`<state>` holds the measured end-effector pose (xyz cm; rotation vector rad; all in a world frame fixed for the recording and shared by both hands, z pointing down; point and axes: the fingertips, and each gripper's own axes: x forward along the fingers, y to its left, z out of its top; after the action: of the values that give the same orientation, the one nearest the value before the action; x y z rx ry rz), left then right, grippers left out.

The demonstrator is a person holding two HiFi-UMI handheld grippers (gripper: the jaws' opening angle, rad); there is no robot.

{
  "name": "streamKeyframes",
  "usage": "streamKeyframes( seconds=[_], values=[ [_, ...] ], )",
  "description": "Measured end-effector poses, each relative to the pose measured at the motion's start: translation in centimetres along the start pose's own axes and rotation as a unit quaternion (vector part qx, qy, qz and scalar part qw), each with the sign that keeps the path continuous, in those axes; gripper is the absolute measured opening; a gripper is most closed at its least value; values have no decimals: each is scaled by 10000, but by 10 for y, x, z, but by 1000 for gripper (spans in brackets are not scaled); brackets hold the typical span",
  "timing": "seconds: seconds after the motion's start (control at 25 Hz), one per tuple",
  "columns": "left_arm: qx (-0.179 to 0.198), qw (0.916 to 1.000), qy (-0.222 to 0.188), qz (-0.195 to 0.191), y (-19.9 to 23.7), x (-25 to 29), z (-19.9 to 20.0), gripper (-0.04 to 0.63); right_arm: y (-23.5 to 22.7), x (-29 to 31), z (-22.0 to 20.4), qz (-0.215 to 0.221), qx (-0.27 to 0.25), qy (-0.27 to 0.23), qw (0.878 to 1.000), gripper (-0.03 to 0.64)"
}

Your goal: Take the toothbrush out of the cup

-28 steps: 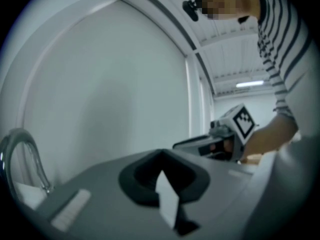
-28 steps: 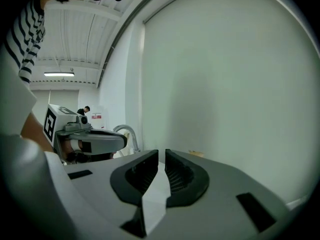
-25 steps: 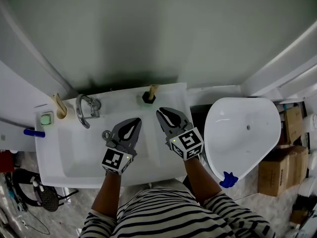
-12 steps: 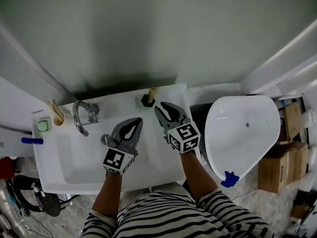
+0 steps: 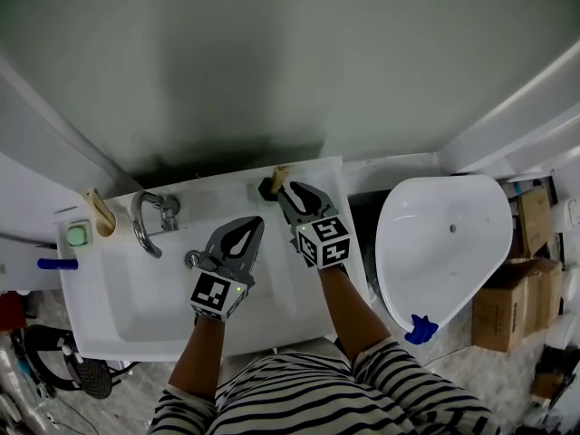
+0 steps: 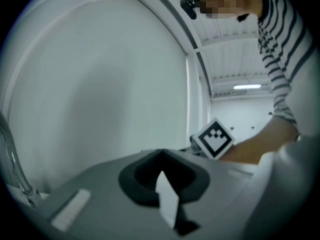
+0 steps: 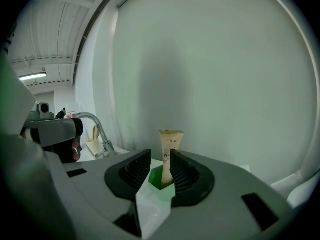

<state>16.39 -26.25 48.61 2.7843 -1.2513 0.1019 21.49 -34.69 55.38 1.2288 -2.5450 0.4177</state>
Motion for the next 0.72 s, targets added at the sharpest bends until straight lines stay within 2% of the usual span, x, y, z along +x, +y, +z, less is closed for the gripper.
streamKeyframes(
  seconds=[0.72],
  values=[
    [-54, 10000, 22, -36, 8, 7, -3, 8, -9, 36, -15, -230, 100, 383, 9990, 103]
  ],
)
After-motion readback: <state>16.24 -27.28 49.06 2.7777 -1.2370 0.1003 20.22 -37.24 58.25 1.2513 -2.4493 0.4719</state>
